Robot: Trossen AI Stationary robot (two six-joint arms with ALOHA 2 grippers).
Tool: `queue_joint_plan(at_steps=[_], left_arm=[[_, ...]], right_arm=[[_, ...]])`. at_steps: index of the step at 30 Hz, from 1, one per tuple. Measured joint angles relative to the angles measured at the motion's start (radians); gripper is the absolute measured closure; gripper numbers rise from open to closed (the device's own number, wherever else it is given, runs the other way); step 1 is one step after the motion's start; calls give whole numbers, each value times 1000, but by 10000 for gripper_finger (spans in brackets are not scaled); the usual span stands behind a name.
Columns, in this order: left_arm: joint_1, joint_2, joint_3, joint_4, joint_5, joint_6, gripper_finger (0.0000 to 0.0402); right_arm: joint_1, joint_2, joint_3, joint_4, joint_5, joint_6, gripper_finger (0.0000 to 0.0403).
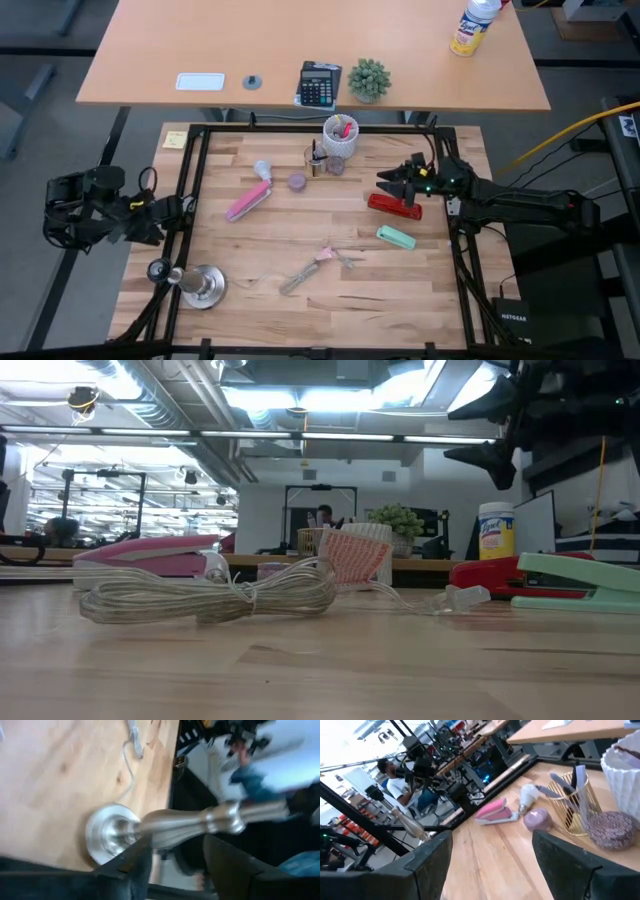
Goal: Screw lightbulb
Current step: Move the lamp socket to the center of the table
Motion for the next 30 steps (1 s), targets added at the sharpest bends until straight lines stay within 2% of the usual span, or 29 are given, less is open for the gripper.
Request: queue_joint_plan(at_steps=[4,11,17,24,30], left_arm=[[0,0,0,0,0,189,234],[0,0,0,0,2,293,234],[0,0,0,0,49,444,234],[1,0,0,4,78,545,234],[1,0,0,104,81,563,234]], right_arm=[[0,0,0,49,24,3,123],[0,0,0,116,114,34,123],[0,1,0,145,189,83,123],[0,2,0,159,231,106,123],[0,2,0,159,254,106,123]])
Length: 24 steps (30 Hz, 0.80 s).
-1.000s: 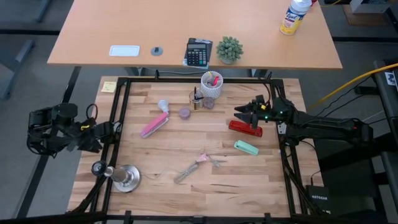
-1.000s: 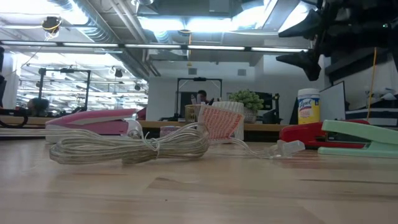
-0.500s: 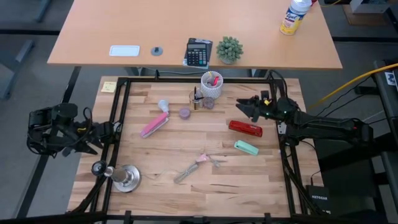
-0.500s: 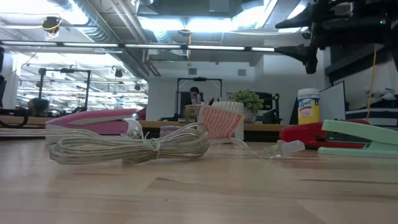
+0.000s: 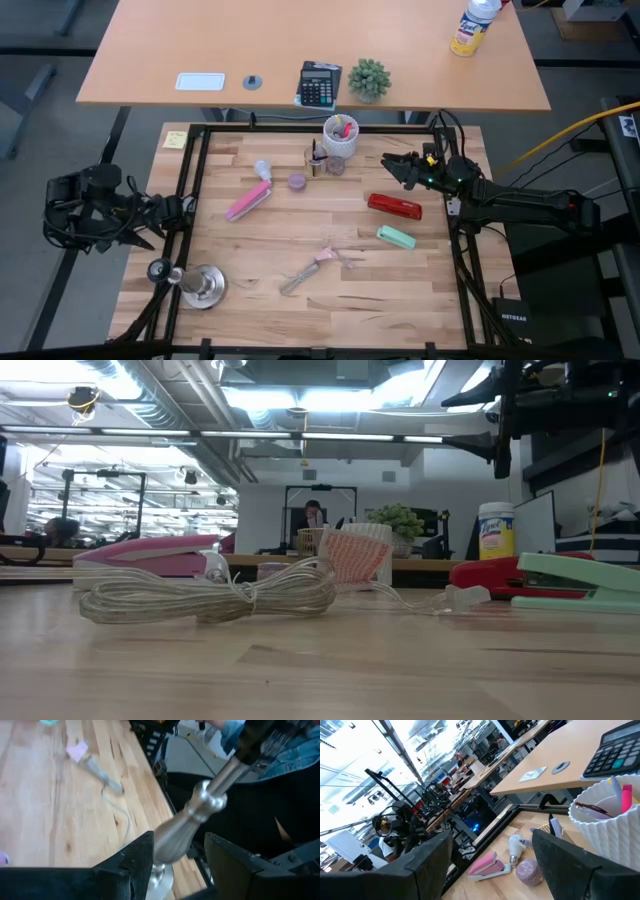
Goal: Screw lightbulb
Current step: Move the lamp socket to the center of the table
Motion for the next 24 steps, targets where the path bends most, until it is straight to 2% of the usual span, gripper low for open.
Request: queue_joint_plan(at_steps=[6,12,24], left_arm=[[38,0,0,35,41,-3,234],[131,0,0,35,147,6,234],[316,0,0,27,291,82,234]], right_arm=[[0,0,0,0,0,0,123],[0,0,0,-1,0,0,123],[0,6,0,-1,0,-5,123]])
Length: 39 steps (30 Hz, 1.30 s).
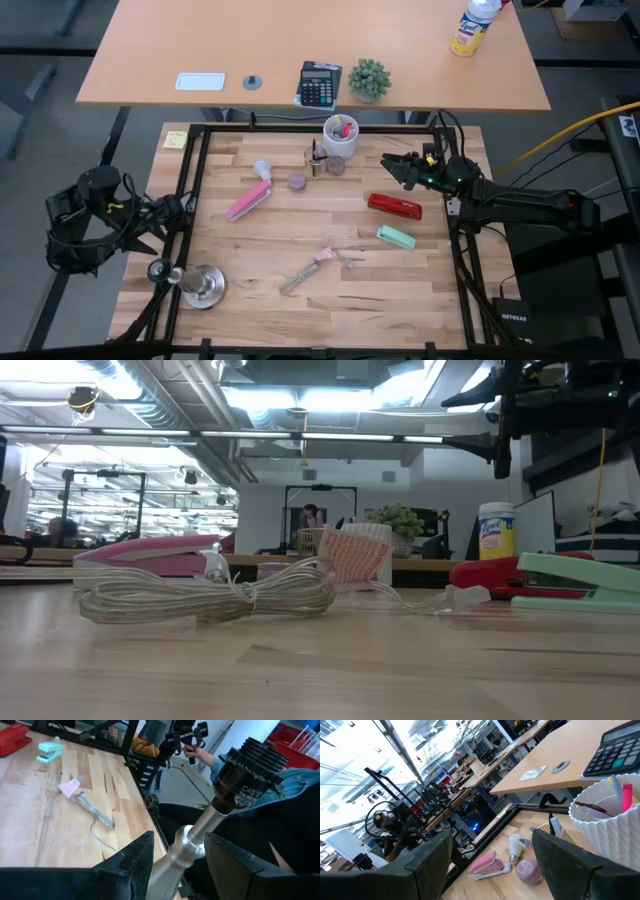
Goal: Screw lightbulb
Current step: Move the lamp socket to the center of the table
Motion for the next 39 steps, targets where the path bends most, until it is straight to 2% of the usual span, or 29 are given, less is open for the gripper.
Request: queue_joint_plan(at_steps=[10,15,22,28,35,39], left_arm=[[22,-1,0,-34,21,30,234],[-10,-1,0,-35,21,30,234],[-72,-1,0,-29,20,106,234],[-105,-1,0,54,-32,105,234],[-132,-1,0,99,-72,106,234],[-133,-1,0,84,-76,26,234]], right_arm=[[92,91,0,-1,19,-29,123],[148,127,0,1,52,-30,123],[219,138,0,40,101,-33,123],[297,138,0,114,180,-79,123],[414,144,0,120,302,-105,123],[468,163,0,129,371,-112,123]])
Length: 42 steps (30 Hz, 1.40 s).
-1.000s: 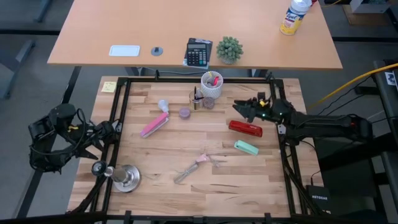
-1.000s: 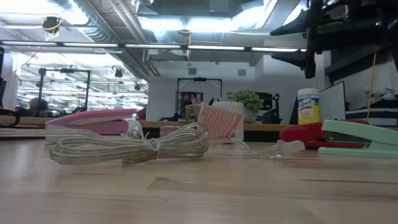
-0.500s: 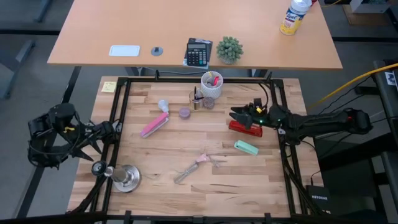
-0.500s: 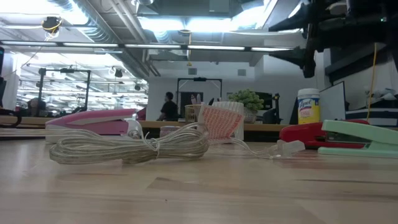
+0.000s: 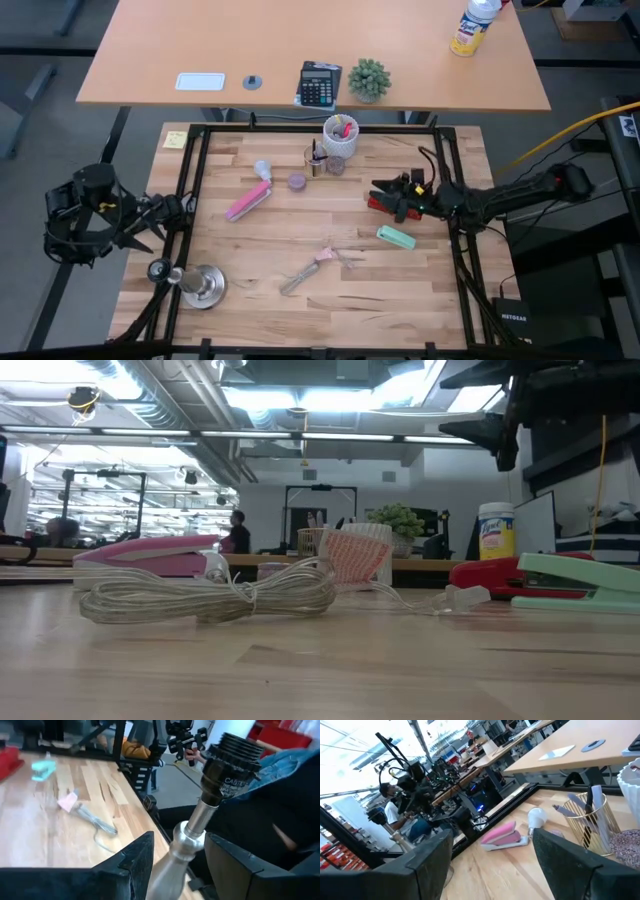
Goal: Screw lightbulb
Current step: Move the lamp socket to the center of the table
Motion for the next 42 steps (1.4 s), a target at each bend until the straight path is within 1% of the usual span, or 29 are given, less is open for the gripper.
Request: queue_joint_plan(at_steps=[2,4,7,10,13,19,21,24,26,32,37,40,42], left_arm=[[13,0,0,-6,0,-68,234],[40,0,0,-48,-1,-104,234],[92,0,0,-136,14,-66,234],[150,0,0,-210,89,-3,234],[205,0,0,-215,131,29,234],[291,-5,2,-215,138,29,234],[324,-5,2,-215,150,7,234],[353,-5,9,-216,198,-26,234],[355,-5,30,-215,225,-32,234],[407,-5,144,-215,230,-31,234],[452,-6,248,-215,232,-67,234],[452,-6,290,-215,236,-67,234],[436,-6,296,-210,236,-67,234]], right_arm=[[19,18,0,5,23,0,123],[34,41,0,22,37,1,123],[45,90,0,79,38,1,123],[45,145,0,142,37,1,123],[42,200,1,197,37,0,123],[42,297,1,277,36,2,123],[42,322,8,299,36,1,123],[42,354,32,298,36,-23,123],[42,375,59,298,29,-53,123],[42,405,147,295,-11,-160,123],[42,408,215,290,-49,-260,123],[42,408,240,289,-51,-326,123],[42,408,249,288,-51,-351,123]])
